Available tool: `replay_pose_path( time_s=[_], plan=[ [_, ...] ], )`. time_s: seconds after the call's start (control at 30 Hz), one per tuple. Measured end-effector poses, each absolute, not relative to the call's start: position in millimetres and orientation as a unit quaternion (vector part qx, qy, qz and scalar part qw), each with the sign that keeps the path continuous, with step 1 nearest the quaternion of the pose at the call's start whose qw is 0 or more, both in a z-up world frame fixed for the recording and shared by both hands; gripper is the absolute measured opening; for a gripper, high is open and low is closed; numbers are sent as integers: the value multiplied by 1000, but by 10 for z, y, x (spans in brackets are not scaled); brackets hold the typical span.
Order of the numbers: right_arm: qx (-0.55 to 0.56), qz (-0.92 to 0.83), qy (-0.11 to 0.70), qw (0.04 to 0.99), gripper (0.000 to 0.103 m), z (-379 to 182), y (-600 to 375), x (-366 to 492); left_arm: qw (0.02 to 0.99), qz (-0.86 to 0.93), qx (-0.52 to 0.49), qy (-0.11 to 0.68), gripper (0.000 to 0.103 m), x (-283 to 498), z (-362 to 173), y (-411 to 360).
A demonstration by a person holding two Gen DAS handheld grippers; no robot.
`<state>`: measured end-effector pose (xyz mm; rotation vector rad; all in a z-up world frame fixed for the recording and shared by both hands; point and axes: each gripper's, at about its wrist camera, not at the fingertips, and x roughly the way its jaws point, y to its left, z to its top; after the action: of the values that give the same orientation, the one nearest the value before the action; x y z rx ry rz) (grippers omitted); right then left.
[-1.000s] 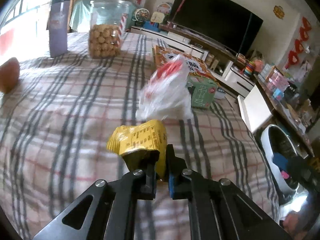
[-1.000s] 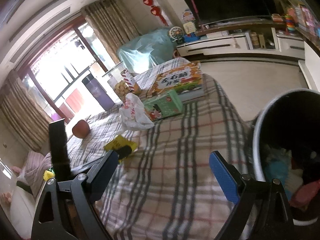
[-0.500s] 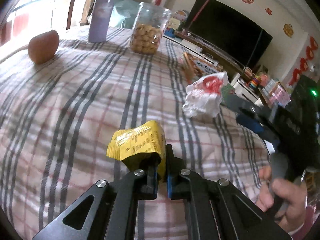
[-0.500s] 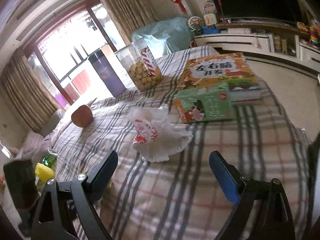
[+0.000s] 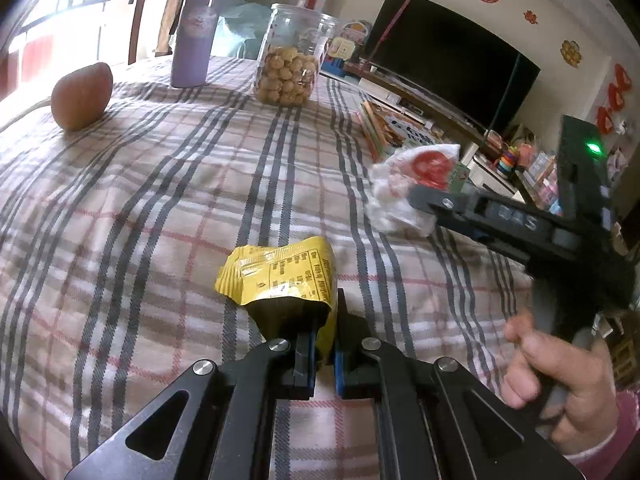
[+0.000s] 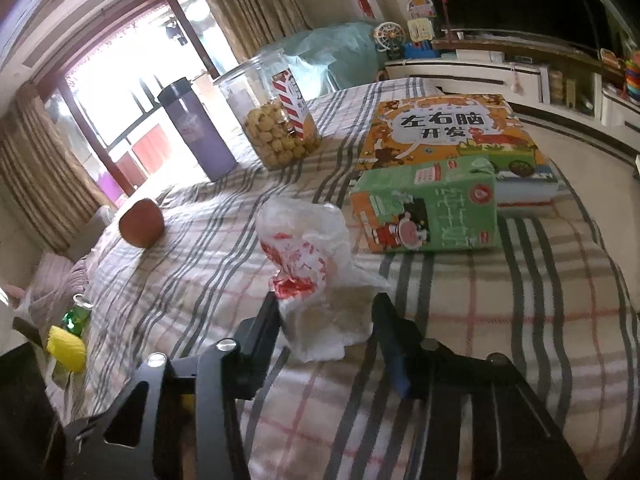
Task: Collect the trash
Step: 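Grasp the yellow snack wrapper with the left tool while the right tool grasps the white-red plastic bag, then carry the yellow wrapper and plastic bag in both tools over the bin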
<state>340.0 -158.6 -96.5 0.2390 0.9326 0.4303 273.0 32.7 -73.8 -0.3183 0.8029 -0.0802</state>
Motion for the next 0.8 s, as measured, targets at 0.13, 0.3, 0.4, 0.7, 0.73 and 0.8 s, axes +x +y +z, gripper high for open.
replay_pose_path(
  time_s=[0.13,0.3,0.4,0.7,0.73,0.8],
  plan=[
    [123,215,442,862,15,-881,-1672,3147,908,-39,-154,387,5,2724,-735,337],
    [145,215,438,861,14,-824,-1850,2839,910,-39,-151,385,4,2713,-731,331],
    [155,215,432,862,14,-755,-1965,2645,912,-40,-142,383,4,2665,-698,276],
    [169,195,409,875,14,-551,-2306,2314,912,-79,-136,379,4,2404,-536,-44],
    [170,191,408,876,14,-542,-2340,2284,913,-84,-130,377,4,2383,-508,-95],
    [175,186,405,878,14,-533,-2406,2217,915,-91,-121,375,4,2342,-471,-158]
  ],
)
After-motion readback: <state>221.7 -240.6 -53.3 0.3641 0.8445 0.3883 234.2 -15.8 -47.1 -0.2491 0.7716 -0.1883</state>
